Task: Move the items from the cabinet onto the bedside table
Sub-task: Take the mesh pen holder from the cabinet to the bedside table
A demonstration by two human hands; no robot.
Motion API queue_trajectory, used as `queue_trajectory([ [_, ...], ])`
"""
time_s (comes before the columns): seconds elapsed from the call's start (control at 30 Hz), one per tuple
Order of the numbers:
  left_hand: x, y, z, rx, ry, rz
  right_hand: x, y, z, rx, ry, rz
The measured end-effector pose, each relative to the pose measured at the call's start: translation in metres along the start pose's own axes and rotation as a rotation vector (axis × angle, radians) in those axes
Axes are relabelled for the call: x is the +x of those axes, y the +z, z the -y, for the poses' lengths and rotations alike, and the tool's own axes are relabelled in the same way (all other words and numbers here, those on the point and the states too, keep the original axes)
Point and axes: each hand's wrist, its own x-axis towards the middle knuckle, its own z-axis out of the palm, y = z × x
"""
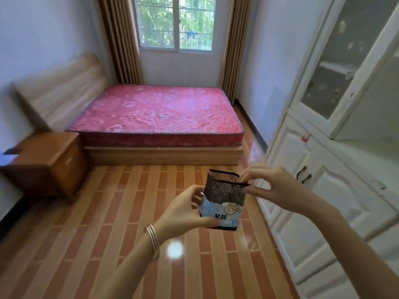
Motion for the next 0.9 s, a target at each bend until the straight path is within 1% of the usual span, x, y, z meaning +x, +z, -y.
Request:
queue_trajectory([
  [0.13,-0.007,-0.027,0.045,-0.020,-0.100,-0.106,0.059,0.050,-0.017,0.066,-0.046,0.121],
  [0.3,0.016,-0.067,0.091,0.025,-0.180,-0.211,0.136,0.086,-0.046,0.192,-0.044,0.266],
  [0.4,0.044,-0.089,0.110,0.005,-0.225,-0.233,0.191,0.098,-0.066,0.305,-0.043,0.373],
  [0.57,0.094,-0.128,0.137,-0.037,-0.335,-0.268,0.282,0.116,-0.096,0.459,-0.010,0.482],
  [0.77,0.124,-0.166,0.174,-0.046,-0.422,-0.391,0.375,0.149,-0.112,0.418,-0.063,0.635],
  [0.9,0.129,-0.194,0.203,-0.061,-0.480,-0.436,0.430,0.180,-0.110,0.294,-0.197,0.713],
])
